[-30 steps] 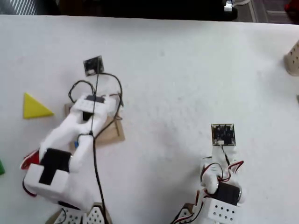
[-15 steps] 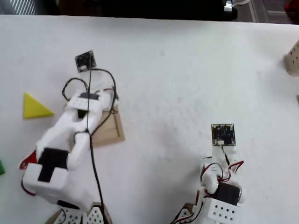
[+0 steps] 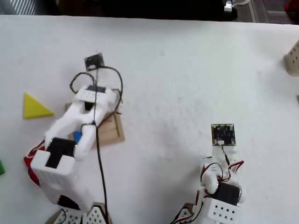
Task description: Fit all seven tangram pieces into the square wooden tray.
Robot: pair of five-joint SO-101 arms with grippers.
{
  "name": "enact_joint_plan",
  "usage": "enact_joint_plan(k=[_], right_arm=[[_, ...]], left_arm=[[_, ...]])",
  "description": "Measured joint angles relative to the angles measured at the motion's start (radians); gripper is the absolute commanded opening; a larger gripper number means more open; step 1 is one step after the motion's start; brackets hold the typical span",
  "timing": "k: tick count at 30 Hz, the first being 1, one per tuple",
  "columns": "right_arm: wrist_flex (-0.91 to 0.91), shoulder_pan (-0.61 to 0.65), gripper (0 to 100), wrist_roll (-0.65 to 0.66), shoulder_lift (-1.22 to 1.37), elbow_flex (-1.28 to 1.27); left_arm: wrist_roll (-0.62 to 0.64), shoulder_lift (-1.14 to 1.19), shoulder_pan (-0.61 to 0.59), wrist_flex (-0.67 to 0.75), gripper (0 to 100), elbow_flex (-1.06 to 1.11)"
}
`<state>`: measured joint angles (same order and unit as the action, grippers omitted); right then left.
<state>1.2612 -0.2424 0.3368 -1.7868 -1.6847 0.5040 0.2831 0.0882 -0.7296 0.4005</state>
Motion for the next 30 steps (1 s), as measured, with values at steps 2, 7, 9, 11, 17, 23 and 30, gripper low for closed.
enact_joint_plan(k=[2,7,9,11,17,23,30], right_arm=[[0.000,0.000,1.7,0.000,0.000,0.000],[0.000,0.000,1.7,0.000,0.000,0.000],[0.000,0.000,1.7,0.000,0.000,0.000],[0.000,0.000,1.7,0.000,0.000,0.000],[0.000,0.000,1.7,0.000,0.000,0.000],[0.000,0.000,1.7,0.000,0.000,0.000],[0.000,0.000,1.7,0.000,0.000,0.000]], left_arm=[[0.000,0.000,0.005,-0.032,2,-0.008],[-0.017,-0.009,0.009,-0.100,2,-0.017],[-0.080,-0.035,0.009,-0.127,2,0.006],[-0.140,-0.074,0.037,-0.138,2,0.055],[-0.258,-0.250,0.155,-0.149,2,0.269],[-0.285,-0.391,0.226,-0.140,2,0.419],[-0.285,-0.597,0.152,-0.149,2,0.488]])
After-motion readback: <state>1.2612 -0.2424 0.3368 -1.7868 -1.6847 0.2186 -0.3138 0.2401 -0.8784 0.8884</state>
